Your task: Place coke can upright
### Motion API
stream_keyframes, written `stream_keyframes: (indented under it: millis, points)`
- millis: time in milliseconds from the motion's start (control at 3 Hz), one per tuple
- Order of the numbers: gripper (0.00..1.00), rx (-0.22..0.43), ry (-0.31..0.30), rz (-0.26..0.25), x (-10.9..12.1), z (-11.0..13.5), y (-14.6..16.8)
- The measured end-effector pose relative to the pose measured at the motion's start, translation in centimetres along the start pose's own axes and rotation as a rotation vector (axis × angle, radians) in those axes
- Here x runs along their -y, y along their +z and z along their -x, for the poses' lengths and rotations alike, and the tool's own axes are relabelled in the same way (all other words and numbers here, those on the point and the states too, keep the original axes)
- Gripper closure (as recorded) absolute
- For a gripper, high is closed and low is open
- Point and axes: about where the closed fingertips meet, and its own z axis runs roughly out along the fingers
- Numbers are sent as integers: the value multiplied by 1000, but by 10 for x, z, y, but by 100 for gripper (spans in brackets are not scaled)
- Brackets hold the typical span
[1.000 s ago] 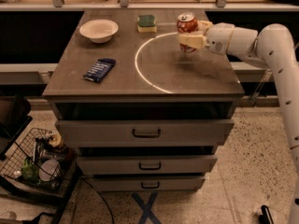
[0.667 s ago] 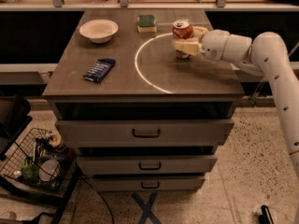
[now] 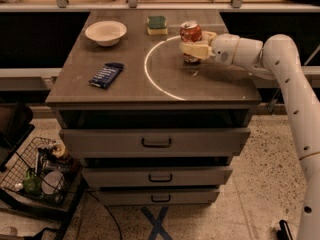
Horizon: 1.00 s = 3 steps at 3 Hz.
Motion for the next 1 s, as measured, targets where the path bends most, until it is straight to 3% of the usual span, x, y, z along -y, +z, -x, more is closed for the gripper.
stream_keyframes:
  millis: [333,1000]
  points:
    - [100,0,0,0,0,3,0]
    - [59,0,0,0,0,4,0]
